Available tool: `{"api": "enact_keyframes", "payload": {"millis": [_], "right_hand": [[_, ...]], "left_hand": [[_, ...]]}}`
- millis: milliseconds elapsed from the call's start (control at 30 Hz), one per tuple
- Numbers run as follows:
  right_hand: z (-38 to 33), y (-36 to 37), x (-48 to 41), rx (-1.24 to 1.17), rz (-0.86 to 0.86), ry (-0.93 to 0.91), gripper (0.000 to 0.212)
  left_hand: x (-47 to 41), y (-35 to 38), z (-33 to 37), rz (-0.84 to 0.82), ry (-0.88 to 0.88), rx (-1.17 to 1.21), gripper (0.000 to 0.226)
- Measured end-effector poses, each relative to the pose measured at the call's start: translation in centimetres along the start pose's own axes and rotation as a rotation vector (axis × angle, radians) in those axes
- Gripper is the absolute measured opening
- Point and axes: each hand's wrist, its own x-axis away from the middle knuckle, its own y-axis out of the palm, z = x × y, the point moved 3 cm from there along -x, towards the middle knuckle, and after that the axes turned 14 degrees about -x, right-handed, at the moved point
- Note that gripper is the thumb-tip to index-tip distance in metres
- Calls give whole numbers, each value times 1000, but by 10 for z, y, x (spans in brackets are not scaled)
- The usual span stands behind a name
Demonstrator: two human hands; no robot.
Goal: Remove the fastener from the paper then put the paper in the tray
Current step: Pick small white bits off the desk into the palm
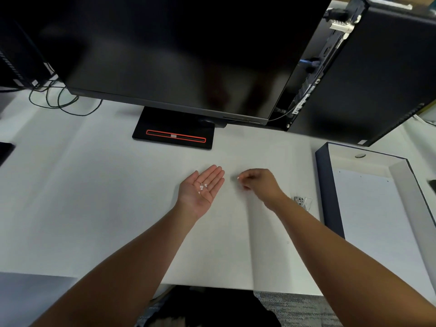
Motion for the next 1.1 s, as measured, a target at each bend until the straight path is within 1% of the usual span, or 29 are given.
{"api": "enact_keyframes", "payload": {"millis": [67,200,300,367,400,467,567,633,700,767,833,933,1000,1100], "right_hand": [[-13,6,5,-68,-76,8,18],[-39,29,16,-75,-225,-7,10],[-49,45,21,11,-281,-22,16],[-51,53,22,142,-274,-45,25],[-52,55,22,204,-267,-59,28],[-53,60,23,268,-252,-72,30],[-54,63,23,288,-214,-80,27],[-55,63,23,281,-210,-81,20],[-59,58,22,219,-194,-99,14],[-62,43,16,180,-116,-153,13],[-58,22,7,202,-30,-174,15],[-33,-6,-3,335,22,-131,19],[-16,-14,-4,472,6,-156,21],[3,-13,-5,588,-36,-226,29]], "left_hand": [[0,2,-2,0,-6,1,46],[1,6,-6,28,-9,-19,45],[5,11,-7,76,-15,-22,47],[6,12,-6,80,-11,-25,57],[5,12,-7,79,-9,-39,58],[3,11,-6,76,-13,-55,46],[4,10,-5,83,-18,-70,39],[5,10,-4,75,-20,-50,39],[8,11,-2,61,-12,-20,41],[6,9,1,33,1,1,44],[7,5,5,13,6,12,46],[7,-2,12,-6,23,12,46],[7,-5,16,-10,33,12,46],[8,-6,19,-21,38,18,46]]}}
